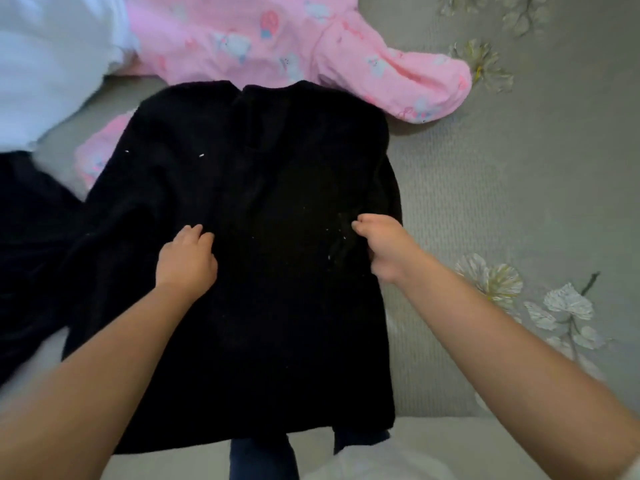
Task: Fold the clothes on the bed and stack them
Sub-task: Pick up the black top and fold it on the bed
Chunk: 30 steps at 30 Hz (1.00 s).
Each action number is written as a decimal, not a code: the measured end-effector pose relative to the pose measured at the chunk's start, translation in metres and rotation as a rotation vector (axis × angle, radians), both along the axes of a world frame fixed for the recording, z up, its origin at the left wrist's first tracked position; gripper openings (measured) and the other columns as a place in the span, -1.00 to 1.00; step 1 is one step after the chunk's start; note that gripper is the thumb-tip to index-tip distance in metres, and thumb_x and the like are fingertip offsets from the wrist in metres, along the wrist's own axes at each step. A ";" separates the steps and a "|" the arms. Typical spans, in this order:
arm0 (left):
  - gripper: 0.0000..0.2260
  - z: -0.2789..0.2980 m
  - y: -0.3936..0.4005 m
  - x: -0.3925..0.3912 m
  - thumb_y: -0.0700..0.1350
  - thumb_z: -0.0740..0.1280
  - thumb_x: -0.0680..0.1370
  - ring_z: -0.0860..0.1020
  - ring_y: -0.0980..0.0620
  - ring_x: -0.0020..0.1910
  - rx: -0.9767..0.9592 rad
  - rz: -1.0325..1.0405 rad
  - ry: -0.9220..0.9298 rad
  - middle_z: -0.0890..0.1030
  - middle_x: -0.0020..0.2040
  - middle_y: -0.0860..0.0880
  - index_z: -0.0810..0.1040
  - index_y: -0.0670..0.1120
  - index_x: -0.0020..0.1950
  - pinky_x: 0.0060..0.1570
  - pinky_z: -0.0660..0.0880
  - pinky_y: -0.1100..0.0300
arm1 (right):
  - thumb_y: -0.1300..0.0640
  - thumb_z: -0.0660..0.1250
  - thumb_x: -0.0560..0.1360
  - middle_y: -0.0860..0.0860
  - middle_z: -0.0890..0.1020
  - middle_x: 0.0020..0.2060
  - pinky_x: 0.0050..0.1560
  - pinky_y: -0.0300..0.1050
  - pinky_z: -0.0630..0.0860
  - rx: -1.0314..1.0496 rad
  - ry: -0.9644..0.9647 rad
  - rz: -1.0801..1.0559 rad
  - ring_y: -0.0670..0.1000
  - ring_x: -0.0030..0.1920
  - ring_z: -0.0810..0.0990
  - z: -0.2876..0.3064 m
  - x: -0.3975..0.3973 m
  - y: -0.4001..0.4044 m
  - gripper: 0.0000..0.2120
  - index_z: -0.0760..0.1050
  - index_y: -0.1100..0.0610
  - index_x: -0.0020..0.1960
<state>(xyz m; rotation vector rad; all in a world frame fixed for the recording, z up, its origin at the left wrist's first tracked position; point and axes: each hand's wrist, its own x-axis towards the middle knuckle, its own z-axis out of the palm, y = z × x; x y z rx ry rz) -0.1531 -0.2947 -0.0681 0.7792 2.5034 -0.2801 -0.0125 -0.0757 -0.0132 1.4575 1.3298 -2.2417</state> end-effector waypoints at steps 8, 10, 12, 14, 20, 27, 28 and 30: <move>-0.65 0.009 -0.098 -0.045 -0.15 0.21 0.56 0.29 -0.11 0.39 0.237 0.125 -0.050 0.37 0.37 -0.18 0.39 -0.22 0.33 0.32 0.26 0.02 | 0.28 0.07 0.59 0.12 0.37 0.34 0.28 0.02 0.37 0.032 -0.035 -0.022 0.09 0.32 0.36 -0.020 -0.128 -0.097 -0.57 0.18 0.15 0.45; -0.63 0.005 -0.098 -0.058 -0.13 0.22 0.56 0.33 -0.11 0.36 0.321 0.132 -0.091 0.39 0.36 -0.17 0.38 -0.22 0.34 0.30 0.27 0.04 | 0.27 0.11 0.57 0.11 0.50 0.22 0.24 -0.07 0.41 0.435 -0.203 0.250 0.05 0.19 0.47 -0.031 -0.123 -0.100 -0.69 0.43 0.19 0.27; -0.60 0.000 -0.088 -0.069 -0.08 0.22 0.57 0.37 -0.12 0.31 0.407 0.148 -0.146 0.41 0.34 -0.16 0.34 -0.22 0.36 0.25 0.31 0.04 | 0.30 0.15 0.54 0.10 0.59 0.08 0.11 -0.29 0.36 0.772 -0.238 0.438 0.04 0.10 0.52 -0.038 -0.108 -0.093 -0.76 0.55 0.23 0.10; -0.55 -0.006 -0.070 -0.076 -0.01 0.20 0.57 0.39 -0.12 0.29 0.443 0.199 -0.208 0.41 0.33 -0.16 0.28 -0.19 0.40 0.21 0.34 0.04 | 0.38 0.17 0.49 0.16 0.62 -0.01 -0.02 -0.43 0.28 1.014 -0.239 0.481 0.09 0.04 0.55 -0.037 -0.089 -0.078 -0.77 0.58 0.30 0.02; -0.56 -0.017 -0.026 -0.083 -0.08 0.23 0.56 0.44 -0.17 0.15 0.275 0.285 -0.225 0.36 0.27 -0.20 0.25 -0.18 0.39 0.04 0.40 0.06 | 0.45 0.19 0.43 0.27 0.51 0.18 0.20 -0.19 0.26 1.413 -0.332 0.626 0.24 0.23 0.43 -0.032 -0.069 -0.009 -0.63 0.46 0.35 0.22; -0.79 0.007 -0.022 -0.126 -0.36 0.16 0.38 0.47 -0.33 -0.11 0.610 0.179 0.046 0.50 -0.12 -0.35 0.50 -0.36 -0.05 -0.14 0.39 -0.13 | 0.20 0.16 0.48 0.01 0.37 0.34 0.36 -0.02 0.17 1.263 -0.696 1.457 0.05 0.36 0.28 -0.045 -0.068 0.026 -0.48 0.21 0.04 0.43; -0.74 0.010 -0.022 -0.134 -0.35 0.11 0.36 0.47 -0.34 -0.12 0.598 0.145 0.093 0.50 -0.13 -0.36 0.49 -0.37 -0.04 -0.16 0.39 -0.14 | 0.22 0.16 0.48 0.03 0.34 0.37 0.32 -0.05 0.25 1.218 -0.691 1.425 0.06 0.35 0.30 -0.047 -0.061 0.027 -0.45 0.16 0.05 0.46; -0.67 0.011 -0.018 -0.144 -0.30 0.09 0.38 0.46 -0.29 -0.03 0.372 0.053 0.109 0.50 -0.04 -0.32 0.46 -0.33 0.09 -0.10 0.36 -0.10 | 0.29 0.15 0.49 0.05 0.22 0.44 0.31 -0.10 0.30 1.103 -0.646 1.357 0.08 0.39 0.27 -0.051 -0.049 0.029 -0.41 0.10 0.09 0.48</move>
